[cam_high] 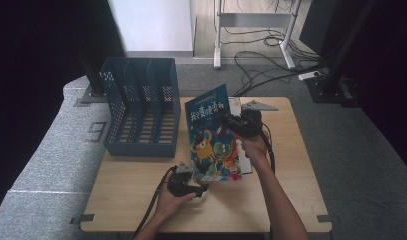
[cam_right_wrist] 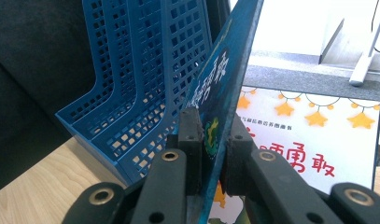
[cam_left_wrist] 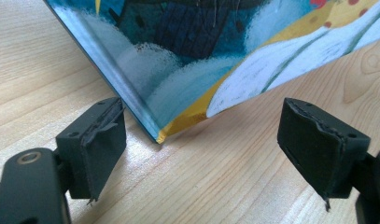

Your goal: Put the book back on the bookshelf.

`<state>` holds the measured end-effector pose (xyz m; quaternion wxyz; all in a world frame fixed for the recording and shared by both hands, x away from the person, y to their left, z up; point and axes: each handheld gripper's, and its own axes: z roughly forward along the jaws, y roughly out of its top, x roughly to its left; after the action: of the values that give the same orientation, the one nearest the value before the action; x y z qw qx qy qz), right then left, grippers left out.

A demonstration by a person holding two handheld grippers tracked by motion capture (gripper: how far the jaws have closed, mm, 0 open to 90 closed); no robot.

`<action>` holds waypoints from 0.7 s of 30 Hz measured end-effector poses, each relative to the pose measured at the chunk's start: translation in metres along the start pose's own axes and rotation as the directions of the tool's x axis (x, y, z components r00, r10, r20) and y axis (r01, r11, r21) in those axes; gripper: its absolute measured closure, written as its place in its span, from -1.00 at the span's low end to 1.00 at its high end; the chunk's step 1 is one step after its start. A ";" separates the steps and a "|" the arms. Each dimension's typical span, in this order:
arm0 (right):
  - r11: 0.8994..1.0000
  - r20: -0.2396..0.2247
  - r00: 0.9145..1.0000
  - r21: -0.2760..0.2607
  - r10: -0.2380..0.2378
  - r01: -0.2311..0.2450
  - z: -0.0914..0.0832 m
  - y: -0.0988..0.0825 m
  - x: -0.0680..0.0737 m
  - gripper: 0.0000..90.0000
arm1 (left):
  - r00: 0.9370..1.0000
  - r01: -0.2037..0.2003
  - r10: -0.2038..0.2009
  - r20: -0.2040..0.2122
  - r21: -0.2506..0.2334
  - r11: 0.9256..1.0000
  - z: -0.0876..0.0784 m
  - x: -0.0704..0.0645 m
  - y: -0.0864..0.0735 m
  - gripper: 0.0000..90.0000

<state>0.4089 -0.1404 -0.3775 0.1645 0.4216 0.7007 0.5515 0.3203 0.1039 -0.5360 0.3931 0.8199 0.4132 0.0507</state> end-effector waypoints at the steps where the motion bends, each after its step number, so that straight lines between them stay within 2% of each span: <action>1: 1.000 0.000 1.000 0.001 0.003 -0.003 0.000 0.000 0.000 0.79 | 1.000 0.001 -0.001 -0.001 0.000 1.000 0.001 0.000 0.000 -0.65; 6: 1.000 0.010 1.000 0.011 0.006 -0.006 0.004 0.003 -0.001 0.79 | 1.000 0.006 -0.006 -0.001 -0.005 1.000 0.003 0.000 0.000 -0.65; 9: 1.000 0.015 1.000 -0.003 0.003 -0.003 0.007 0.004 -0.002 0.79 | 1.000 0.004 -0.004 0.001 -0.009 1.000 0.003 -0.001 0.000 -0.65; 12: 0.999 0.017 1.000 -0.035 0.000 0.001 0.008 0.005 -0.001 0.81 | 1.000 0.001 -0.001 -0.002 -0.011 1.000 0.002 -0.001 -0.001 -0.65; 15: 0.994 0.009 1.000 -0.107 -0.003 0.004 0.006 0.006 0.001 0.85 | 1.000 0.000 0.000 -0.004 -0.012 1.000 0.001 0.000 -0.002 -0.65; 16: 0.994 0.004 1.000 -0.110 -0.014 0.014 0.006 0.007 0.002 0.84 | 1.000 -0.001 0.001 -0.006 -0.010 1.000 0.000 0.001 -0.003 -0.65; 17: 0.994 0.019 0.999 -0.102 -0.035 0.037 0.007 0.008 0.004 0.85 | 1.000 0.001 -0.001 -0.008 -0.010 1.000 0.000 0.002 -0.003 -0.65; 21: 0.996 0.013 1.000 -0.083 -0.019 0.020 0.008 0.010 0.004 0.85 | 1.000 0.002 -0.002 -0.009 -0.010 1.000 0.000 0.003 -0.004 -0.65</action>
<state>0.4159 -0.1315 -0.3703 0.1912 0.4109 0.6803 0.5760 0.3194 0.1075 -0.5391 0.3952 0.8173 0.4155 0.0560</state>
